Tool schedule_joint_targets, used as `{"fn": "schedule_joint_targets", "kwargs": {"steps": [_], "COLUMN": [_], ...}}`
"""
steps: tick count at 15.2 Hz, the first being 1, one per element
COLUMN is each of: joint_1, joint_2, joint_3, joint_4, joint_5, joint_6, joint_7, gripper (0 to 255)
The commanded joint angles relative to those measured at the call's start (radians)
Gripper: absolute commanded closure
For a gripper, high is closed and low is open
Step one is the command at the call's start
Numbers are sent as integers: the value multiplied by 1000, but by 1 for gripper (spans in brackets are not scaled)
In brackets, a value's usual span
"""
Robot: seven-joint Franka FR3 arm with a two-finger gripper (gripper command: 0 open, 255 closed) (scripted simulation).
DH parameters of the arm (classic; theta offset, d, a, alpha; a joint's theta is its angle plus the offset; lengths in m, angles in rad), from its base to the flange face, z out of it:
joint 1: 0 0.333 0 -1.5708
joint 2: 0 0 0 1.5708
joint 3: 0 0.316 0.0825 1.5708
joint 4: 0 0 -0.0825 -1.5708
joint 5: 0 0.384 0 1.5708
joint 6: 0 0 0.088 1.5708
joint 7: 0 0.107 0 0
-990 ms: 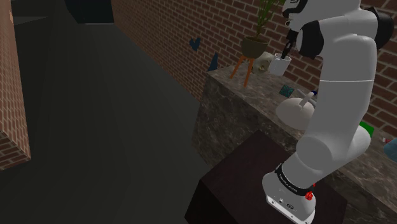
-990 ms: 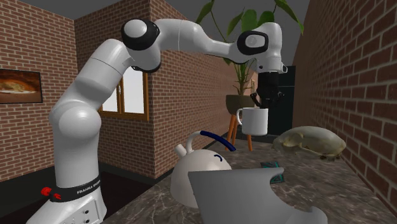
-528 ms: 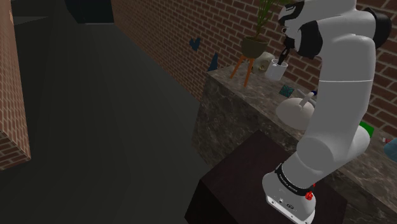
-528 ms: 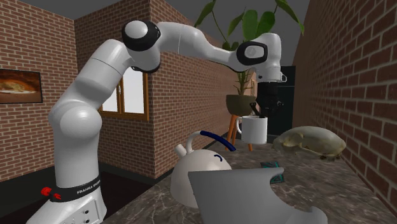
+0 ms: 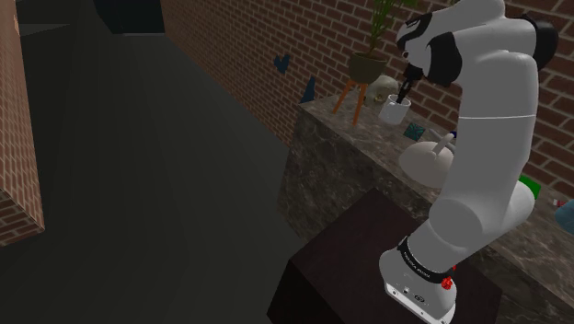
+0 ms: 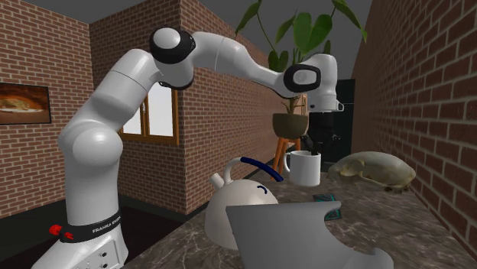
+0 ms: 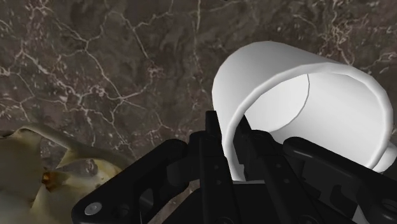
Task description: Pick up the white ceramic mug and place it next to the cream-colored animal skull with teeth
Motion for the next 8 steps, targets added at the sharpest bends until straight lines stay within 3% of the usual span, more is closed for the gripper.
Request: {"fn": "schedule_joint_targets", "kwargs": {"steps": [1,8], "joint_1": [1,-1], "joint_2": [7,32], "joint_3": [4,18], "joint_4": [-16,-57], "joint_5": [6,27], "joint_6": [22,82], "joint_7": [-3,-16], "gripper": [255,255]}}
